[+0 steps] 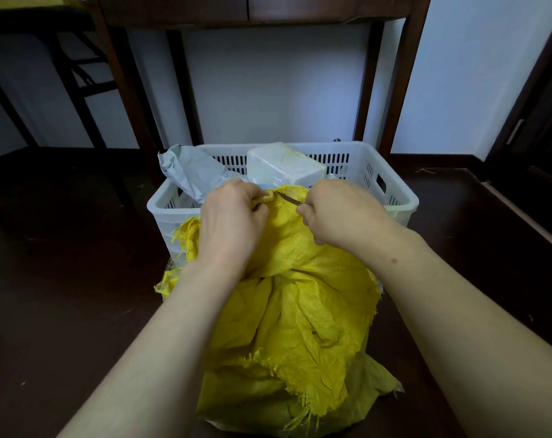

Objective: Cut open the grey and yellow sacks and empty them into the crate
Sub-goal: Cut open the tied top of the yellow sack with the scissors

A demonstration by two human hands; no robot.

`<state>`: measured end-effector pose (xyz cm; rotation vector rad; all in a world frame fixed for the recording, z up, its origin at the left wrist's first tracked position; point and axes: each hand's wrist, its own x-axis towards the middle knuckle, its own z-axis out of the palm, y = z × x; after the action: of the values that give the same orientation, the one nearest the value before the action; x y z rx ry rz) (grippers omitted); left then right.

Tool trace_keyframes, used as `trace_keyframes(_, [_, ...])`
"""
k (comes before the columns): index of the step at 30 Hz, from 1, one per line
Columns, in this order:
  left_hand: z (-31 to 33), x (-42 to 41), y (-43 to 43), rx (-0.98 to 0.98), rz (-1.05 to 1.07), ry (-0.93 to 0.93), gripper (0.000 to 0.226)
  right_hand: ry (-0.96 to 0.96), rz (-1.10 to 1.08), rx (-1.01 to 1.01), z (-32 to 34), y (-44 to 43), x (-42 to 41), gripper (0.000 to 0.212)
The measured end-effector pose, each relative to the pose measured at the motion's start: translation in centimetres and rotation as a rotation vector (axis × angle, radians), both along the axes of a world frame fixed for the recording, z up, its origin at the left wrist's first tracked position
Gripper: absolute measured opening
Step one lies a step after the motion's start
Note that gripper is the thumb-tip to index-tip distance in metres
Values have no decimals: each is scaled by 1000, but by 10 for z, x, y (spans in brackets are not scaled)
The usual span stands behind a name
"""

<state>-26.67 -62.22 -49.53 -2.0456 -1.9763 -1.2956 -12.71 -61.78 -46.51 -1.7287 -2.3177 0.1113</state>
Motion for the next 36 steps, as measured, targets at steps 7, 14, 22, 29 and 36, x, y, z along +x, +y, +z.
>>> trace_keyframes(7, [-1,4,0,16,-13,15,23,3,17,-54,5,-2,2,20])
trace_keyframes(14, [-2,5,0,23,-16,30,24,-24,32,25,3,-2,-2,23])
trace_keyframes(22, [-1,2,1,42,-14,15,23,-9,52,44,6,-3,-1,17])
trace_keyframes(29, [-3,3,2,56,-49,16,22,-65,19,159,-2,-2,-4,22])
trace_keyframes(36, [3,11,3,45,-140,-36,17,600,-30,-223,-6,9,-5,30])
